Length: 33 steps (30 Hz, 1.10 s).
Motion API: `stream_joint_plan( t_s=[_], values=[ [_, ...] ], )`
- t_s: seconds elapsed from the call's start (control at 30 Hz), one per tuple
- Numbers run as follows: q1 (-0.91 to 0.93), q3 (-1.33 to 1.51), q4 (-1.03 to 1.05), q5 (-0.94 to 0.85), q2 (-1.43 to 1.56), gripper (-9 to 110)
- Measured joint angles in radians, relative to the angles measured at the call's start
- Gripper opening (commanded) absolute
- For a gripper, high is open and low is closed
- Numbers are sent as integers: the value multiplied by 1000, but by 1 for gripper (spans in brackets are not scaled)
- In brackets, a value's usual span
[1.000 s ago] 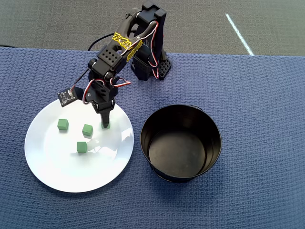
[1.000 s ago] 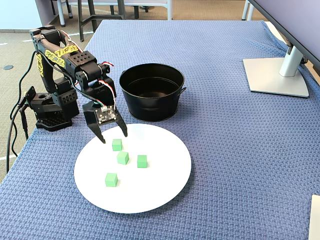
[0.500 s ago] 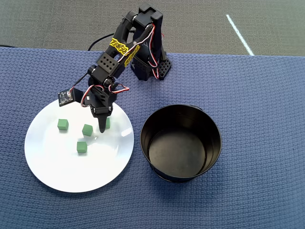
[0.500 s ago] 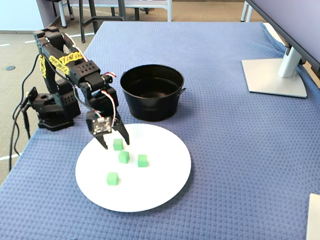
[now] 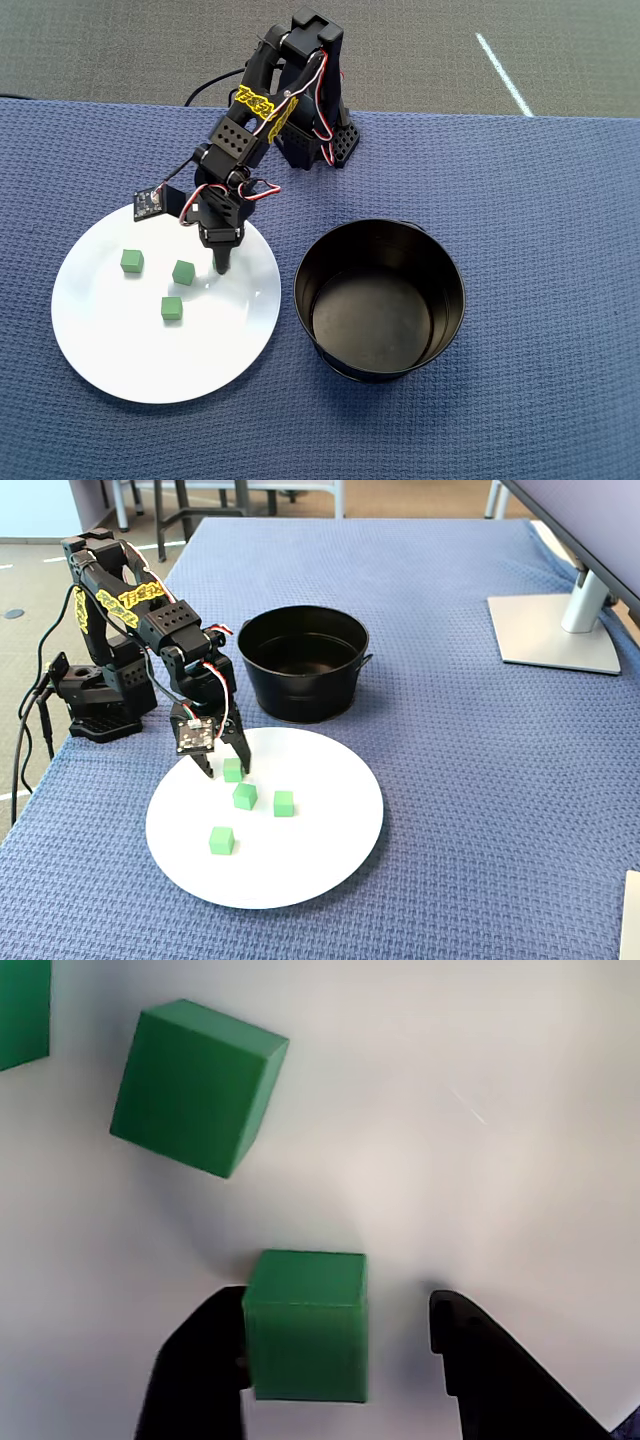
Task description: Pick up the green cubes from the white plate and place them in the black recipient
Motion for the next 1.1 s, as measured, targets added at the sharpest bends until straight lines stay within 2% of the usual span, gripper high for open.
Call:
stream_joint_plan(
  t_s=[0.3, 0.6, 0.7, 0.83, 1.1],
  values=[
    [0, -64, 34, 132, 31, 0],
    [-38, -402, 359, 477, 270, 0],
    [-127, -488, 463, 584, 360, 0],
    [-333, -577, 566, 715, 428, 0],
    [-706, -626, 528, 899, 276, 0]
  ],
)
